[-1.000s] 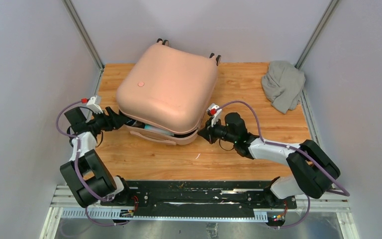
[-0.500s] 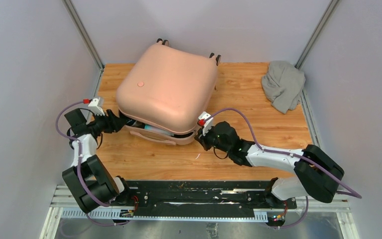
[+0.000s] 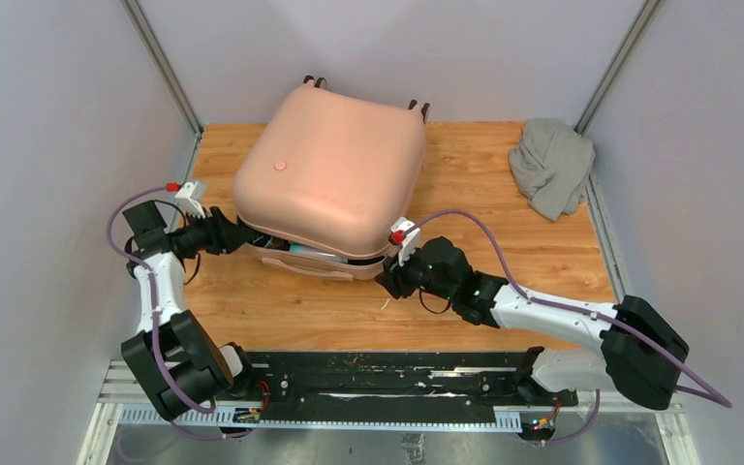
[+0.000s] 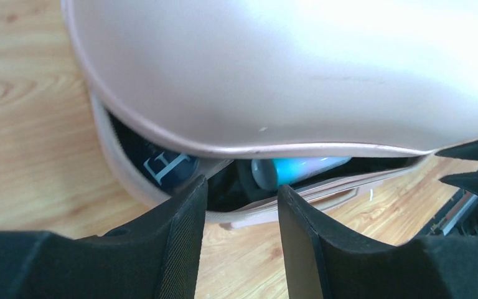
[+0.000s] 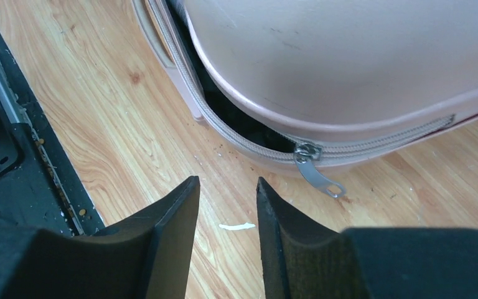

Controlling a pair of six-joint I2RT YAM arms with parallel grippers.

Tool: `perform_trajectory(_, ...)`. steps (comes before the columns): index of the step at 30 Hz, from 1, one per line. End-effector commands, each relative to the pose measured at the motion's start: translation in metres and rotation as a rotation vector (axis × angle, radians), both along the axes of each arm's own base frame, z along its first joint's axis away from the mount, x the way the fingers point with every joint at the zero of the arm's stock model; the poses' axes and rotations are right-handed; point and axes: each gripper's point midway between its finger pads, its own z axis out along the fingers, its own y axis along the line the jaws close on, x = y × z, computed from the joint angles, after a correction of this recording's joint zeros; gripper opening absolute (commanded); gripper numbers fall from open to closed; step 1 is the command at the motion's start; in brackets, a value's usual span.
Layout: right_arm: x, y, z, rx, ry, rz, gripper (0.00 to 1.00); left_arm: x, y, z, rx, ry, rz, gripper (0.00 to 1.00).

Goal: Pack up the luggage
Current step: Zip the luggage at the corner of the board.

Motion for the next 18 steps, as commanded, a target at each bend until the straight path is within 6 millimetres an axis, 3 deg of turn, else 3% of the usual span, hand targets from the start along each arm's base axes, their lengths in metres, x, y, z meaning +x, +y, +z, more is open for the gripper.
perform_trajectory(1,0.012,-0.028,-0.006,-0.007,0.1,-0.128,0.45,-0.004,-0.011,0.03,0.037,-0.077,-0.115,0.5)
perform_trajectory(4,0.028,-0.059,-0.013,0.023,0.19,-0.241,0.5,0.0,-0.001,0.024,0.104,-0.05,-0.119,0.5)
perform_trajectory(7,0.031,-0.07,-0.007,0.036,0.202,-0.28,0.52,0.004,0.013,0.018,0.223,-0.072,-0.115,0.49)
perform_trajectory(18,0.031,-0.061,0.007,0.062,0.251,-0.271,0.58,0.035,0.049,-0.004,0.294,-0.071,0.087,0.49)
